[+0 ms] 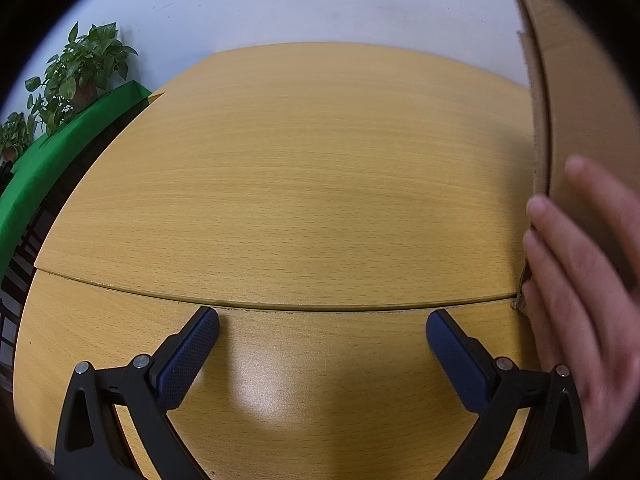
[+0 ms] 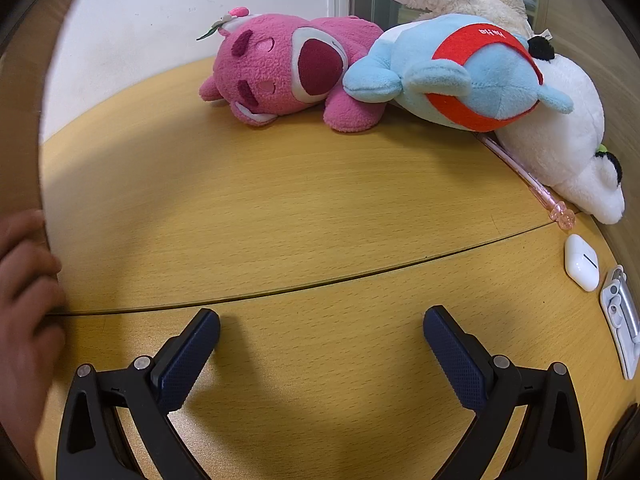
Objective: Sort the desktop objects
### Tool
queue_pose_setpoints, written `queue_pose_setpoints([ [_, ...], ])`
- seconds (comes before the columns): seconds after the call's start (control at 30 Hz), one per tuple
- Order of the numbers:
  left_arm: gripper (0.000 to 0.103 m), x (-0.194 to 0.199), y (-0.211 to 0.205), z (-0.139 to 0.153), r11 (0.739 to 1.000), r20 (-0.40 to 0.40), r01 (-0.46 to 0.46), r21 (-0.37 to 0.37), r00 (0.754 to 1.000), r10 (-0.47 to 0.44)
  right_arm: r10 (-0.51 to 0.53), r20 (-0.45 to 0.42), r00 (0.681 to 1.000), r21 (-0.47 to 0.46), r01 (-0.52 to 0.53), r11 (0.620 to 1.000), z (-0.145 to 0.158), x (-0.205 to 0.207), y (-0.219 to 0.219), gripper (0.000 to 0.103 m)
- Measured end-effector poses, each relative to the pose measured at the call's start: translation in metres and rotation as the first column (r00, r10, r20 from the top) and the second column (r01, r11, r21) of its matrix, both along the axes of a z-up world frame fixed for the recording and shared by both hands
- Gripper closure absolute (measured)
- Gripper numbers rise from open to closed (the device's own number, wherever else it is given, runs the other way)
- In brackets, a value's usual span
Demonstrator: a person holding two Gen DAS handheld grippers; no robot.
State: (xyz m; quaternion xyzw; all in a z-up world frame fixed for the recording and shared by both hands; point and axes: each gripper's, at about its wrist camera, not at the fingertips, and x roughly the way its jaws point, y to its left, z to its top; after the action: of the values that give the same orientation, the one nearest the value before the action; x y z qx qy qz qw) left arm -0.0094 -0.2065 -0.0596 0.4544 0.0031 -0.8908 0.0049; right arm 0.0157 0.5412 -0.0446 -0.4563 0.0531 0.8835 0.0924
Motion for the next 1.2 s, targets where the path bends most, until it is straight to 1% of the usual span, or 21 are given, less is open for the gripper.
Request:
queue_pose_setpoints([
  [0.73,0.0,0.0012,0.0017,0.0009,1.0,0.0,0.002,-0.001,1.0,-0.002,0.0,0.001,1.0,0.0,0.0,1.0,0.0022,-0.0019,-0.0017,0.0],
  [0.97,0.0,0.0021,0.0017,0.0013,1.0,0.0,0.003,-0.001,1.0,-0.003,0.0,-0.001,1.0,-0.001,0.0,1.0,0.0032,0.004,-0.0003,0.0],
  [1.2,0.0,0.0015,0.0017,0.0021,1.0,0.0,0.002,-0.001,1.0,-0.002,-0.001,-0.001,1.0,-0.001,0.001,1.0,0.0021,0.0011,-0.0087,0.0],
])
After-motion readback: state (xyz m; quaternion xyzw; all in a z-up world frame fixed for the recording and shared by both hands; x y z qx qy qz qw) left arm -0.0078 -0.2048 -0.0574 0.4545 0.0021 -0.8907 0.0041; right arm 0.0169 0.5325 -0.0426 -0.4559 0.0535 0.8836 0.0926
